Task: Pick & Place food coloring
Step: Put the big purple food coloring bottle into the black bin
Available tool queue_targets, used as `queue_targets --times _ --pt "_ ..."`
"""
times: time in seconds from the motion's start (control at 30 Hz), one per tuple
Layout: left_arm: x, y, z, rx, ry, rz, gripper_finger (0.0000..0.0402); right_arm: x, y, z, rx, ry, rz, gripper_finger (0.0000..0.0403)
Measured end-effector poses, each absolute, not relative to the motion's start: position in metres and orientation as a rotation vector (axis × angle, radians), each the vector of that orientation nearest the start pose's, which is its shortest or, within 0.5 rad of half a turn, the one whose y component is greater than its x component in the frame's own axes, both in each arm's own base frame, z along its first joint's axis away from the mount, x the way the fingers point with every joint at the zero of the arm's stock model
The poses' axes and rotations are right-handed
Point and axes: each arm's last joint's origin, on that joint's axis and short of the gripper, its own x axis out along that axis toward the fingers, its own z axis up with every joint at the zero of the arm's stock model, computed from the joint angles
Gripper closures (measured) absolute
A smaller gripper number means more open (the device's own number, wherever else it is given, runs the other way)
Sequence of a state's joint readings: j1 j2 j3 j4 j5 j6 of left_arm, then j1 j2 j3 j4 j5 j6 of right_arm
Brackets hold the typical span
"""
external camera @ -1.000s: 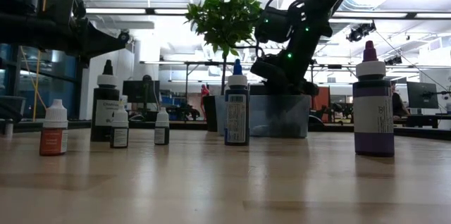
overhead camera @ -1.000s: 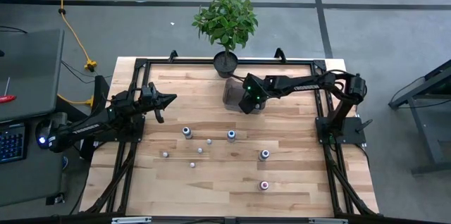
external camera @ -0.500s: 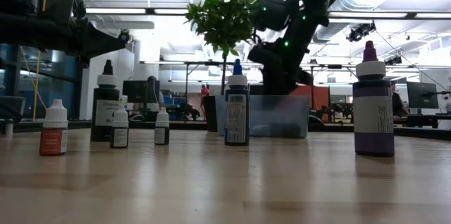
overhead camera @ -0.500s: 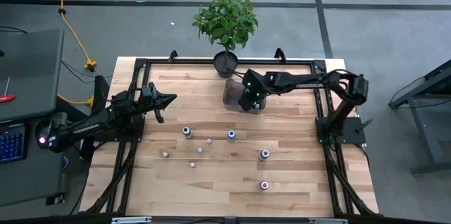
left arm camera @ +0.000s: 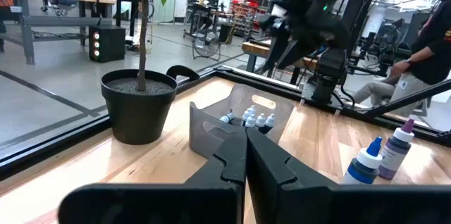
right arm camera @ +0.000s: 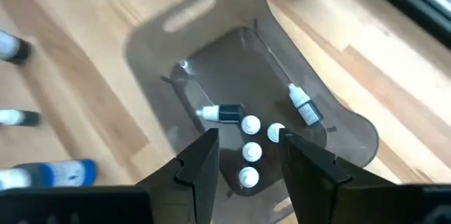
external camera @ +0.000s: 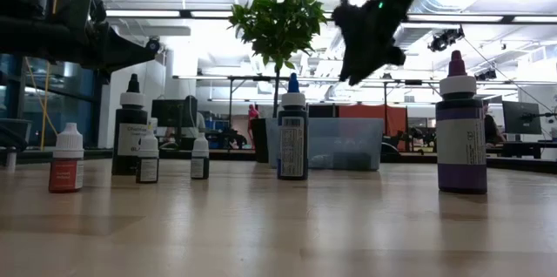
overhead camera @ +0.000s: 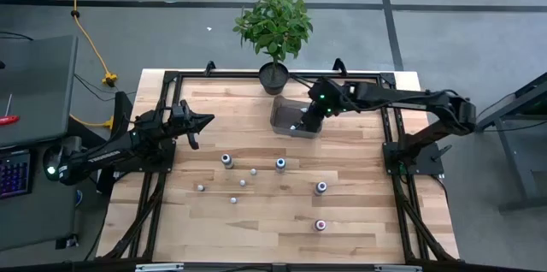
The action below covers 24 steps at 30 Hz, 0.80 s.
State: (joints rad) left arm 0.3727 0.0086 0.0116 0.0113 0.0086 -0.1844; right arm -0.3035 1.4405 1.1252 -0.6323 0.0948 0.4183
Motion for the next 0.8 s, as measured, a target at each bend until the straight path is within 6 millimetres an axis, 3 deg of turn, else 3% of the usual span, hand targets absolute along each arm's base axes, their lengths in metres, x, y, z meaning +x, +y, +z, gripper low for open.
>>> queue_targets --times 0.27,0.47,0.63,0.8 --pt "0.091 0.035 0.168 -0.18 -0.047 0.362 0.0401 0.253 -0.069 0.311 0.432 0.708 -0.481 0.0265" --pt "0.091 0.035 0.168 -0.18 -0.047 0.362 0.0401 0.221 -0.056 0.337 0.378 0.652 -0.423 0.0277" --pt "0.091 0.035 0.168 -0.18 -0.048 0.362 0.0401 0.187 -0.05 0.337 0.349 0.708 -0.418 0.0326" --pt "0.091 0.035 0.168 -0.18 -0.047 0.362 0.0401 0.16 -0.042 0.32 0.352 0.717 -0.363 0.0393"
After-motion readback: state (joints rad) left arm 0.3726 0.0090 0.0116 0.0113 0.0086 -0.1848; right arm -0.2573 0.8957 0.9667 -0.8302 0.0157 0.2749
